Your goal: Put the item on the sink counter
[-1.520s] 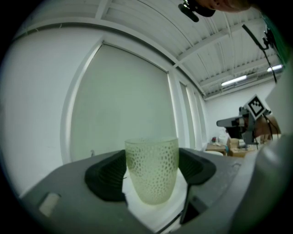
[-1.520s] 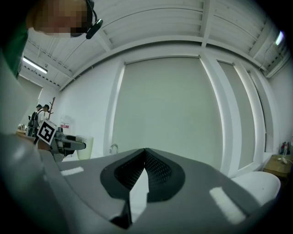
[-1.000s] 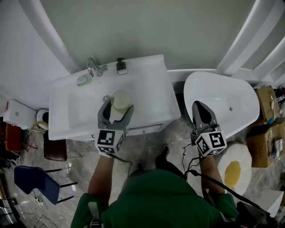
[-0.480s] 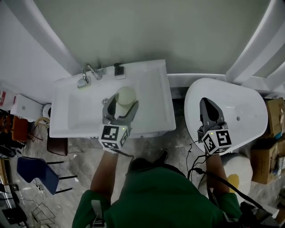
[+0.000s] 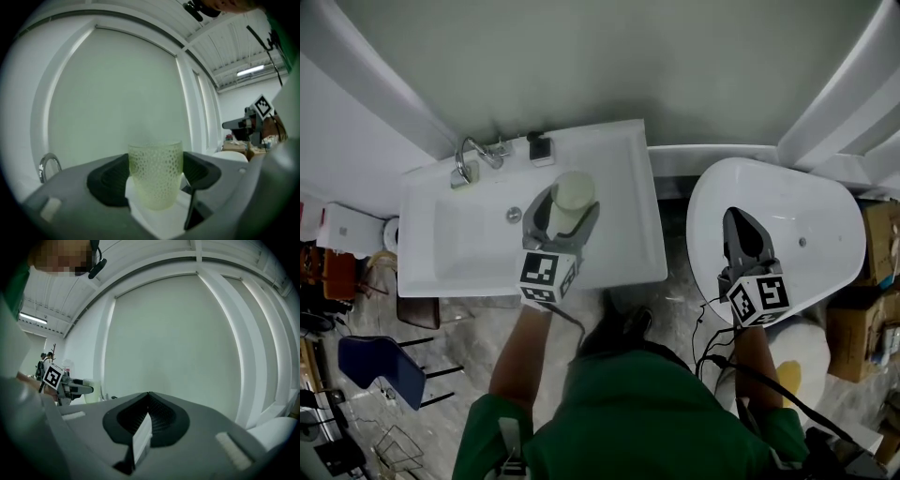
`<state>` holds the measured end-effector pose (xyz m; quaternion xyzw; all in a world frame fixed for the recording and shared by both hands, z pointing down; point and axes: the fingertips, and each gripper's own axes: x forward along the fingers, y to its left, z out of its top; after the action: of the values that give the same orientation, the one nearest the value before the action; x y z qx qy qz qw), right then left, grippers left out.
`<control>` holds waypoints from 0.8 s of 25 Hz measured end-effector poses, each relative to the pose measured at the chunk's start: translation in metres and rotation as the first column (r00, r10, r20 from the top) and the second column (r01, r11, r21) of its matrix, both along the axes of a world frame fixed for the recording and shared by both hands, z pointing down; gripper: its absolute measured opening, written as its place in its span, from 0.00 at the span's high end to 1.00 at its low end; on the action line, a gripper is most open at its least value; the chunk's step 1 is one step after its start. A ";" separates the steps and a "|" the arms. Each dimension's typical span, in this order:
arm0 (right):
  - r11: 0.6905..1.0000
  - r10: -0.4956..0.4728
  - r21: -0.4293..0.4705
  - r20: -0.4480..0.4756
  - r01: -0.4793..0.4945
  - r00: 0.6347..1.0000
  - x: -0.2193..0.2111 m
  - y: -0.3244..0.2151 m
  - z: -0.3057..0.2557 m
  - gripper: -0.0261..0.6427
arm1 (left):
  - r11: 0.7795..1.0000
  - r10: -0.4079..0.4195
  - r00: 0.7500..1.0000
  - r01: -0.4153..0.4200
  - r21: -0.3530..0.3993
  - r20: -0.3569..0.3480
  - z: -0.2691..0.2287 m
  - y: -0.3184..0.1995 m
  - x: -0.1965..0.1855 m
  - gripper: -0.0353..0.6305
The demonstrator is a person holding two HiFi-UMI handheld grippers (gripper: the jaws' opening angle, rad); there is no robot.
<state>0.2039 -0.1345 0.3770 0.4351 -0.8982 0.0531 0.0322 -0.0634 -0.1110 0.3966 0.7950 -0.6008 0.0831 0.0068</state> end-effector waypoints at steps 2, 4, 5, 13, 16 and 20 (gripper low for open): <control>1.000 0.015 -0.002 -0.003 -0.015 1.000 0.000 -0.010 0.001 0.97 | 1.000 0.008 1.000 -0.008 -0.007 -0.008 0.007 -0.015 -0.004 0.42; 0.999 0.032 -0.009 -0.009 -0.032 0.999 -0.002 -0.022 0.003 0.97 | 1.000 0.018 1.000 -0.018 -0.010 -0.014 0.013 -0.031 -0.009 0.42; 0.999 0.040 -0.015 -0.015 -0.040 0.999 -0.004 -0.028 0.004 0.97 | 1.000 0.025 1.000 -0.025 -0.010 -0.018 0.016 -0.040 -0.011 0.42; 0.996 0.076 -0.045 -0.079 -0.080 0.994 -0.026 -0.074 0.020 0.97 | 0.994 0.102 0.995 -0.103 -0.036 -0.021 0.052 -0.114 -0.029 0.42; 0.991 0.102 -0.074 -0.095 -0.109 0.990 -0.029 -0.087 0.029 0.97 | 0.991 0.130 0.991 -0.131 -0.037 -0.029 0.066 -0.140 -0.030 0.42; 0.985 0.120 -0.107 -0.119 -0.133 0.986 -0.033 -0.103 0.041 0.97 | 0.983 0.177 0.984 -0.178 -0.037 -0.021 0.086 -0.173 -0.023 0.42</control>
<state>0.1709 -0.2372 0.4183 0.4910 -0.8610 0.0818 0.1039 -0.0864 -0.2838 0.4828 0.8459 -0.5256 0.0882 0.0202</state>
